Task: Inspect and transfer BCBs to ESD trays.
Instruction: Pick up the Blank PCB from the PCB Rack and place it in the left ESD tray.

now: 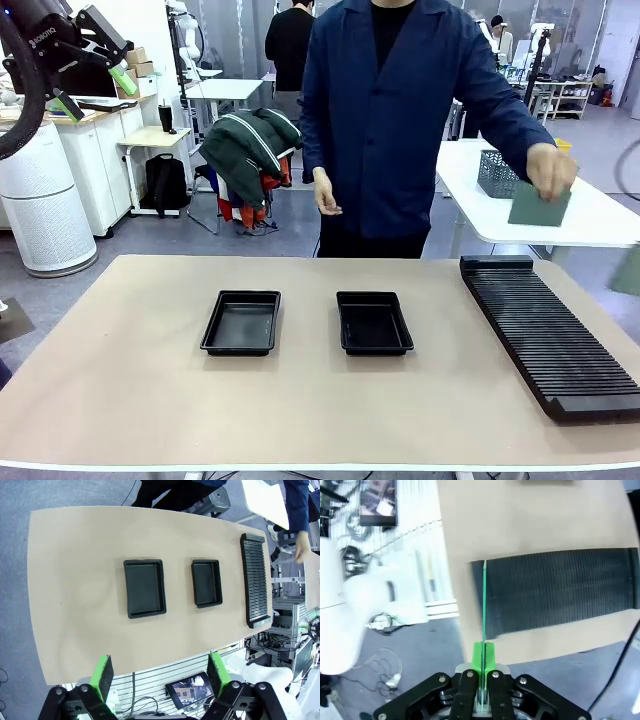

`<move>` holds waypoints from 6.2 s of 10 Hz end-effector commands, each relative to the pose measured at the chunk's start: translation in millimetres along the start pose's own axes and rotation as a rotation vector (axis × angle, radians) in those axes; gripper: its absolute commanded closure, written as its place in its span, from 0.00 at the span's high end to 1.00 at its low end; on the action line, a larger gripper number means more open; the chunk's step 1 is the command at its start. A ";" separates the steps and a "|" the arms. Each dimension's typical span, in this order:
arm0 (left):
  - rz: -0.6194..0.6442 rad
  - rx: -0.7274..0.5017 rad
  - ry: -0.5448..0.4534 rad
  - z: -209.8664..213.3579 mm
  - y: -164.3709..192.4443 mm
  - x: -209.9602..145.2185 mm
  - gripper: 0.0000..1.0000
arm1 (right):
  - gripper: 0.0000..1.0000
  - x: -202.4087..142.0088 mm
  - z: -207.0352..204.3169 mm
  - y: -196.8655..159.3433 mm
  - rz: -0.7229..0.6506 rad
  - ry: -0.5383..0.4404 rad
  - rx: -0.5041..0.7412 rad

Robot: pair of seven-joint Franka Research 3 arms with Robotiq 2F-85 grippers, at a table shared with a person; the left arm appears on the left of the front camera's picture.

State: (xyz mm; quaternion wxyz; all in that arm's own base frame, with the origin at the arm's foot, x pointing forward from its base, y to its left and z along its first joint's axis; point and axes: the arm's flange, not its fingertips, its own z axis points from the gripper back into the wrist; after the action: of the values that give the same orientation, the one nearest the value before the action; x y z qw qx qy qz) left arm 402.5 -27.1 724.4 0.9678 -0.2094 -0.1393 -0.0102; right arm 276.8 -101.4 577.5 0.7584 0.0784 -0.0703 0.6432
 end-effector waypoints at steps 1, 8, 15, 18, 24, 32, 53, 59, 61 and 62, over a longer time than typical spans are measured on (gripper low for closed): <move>0.001 0.000 -0.007 0.0 1.2 -2.0 1.00 | 0.02 -6.0 5.9 38.2 -0.004 0.010 -0.013; 0.001 0.000 -0.007 0.0 1.2 -2.0 1.00 | 0.02 -8.0 -1.0 67.7 -0.004 0.034 -0.036; 0.001 0.000 -0.007 0.0 1.2 -2.0 1.00 | 0.02 -14.2 0.3 69.0 -0.014 0.035 -0.036; 0.001 0.000 -0.007 0.0 1.2 -2.0 1.00 | 0.02 -13.6 3.6 67.8 0.005 0.022 -0.022; 0.001 0.000 -0.007 0.0 1.2 -2.0 1.00 | 0.02 -13.6 3.6 67.8 0.005 0.022 -0.022; 0.001 0.000 -0.007 0.0 1.2 -2.0 1.00 | 0.02 18.2 10.3 25.4 -0.294 -0.152 0.089; 0.001 0.000 -0.007 0.0 1.2 -2.0 1.00 | 0.02 442.6 -278.2 -35.8 -1.346 -0.648 0.524; 0.001 0.000 -0.007 0.0 1.2 -2.0 1.00 | 0.02 500.9 -343.0 -70.7 -1.309 -0.583 0.550; 0.001 0.000 -0.007 0.0 1.2 -2.0 1.00 | 0.02 510.6 -361.8 -83.8 -1.319 -0.561 0.543; 0.001 0.000 -0.007 0.0 1.2 -2.0 1.00 | 0.02 513.7 -369.0 -90.8 -1.321 -0.555 0.539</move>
State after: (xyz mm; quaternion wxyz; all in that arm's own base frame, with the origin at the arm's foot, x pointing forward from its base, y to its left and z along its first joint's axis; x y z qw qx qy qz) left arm 402.2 -27.6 725.3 0.9678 -0.2089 -0.1403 -0.0107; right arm 444.7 446.7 324.2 0.8908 0.4537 -0.0229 0.0083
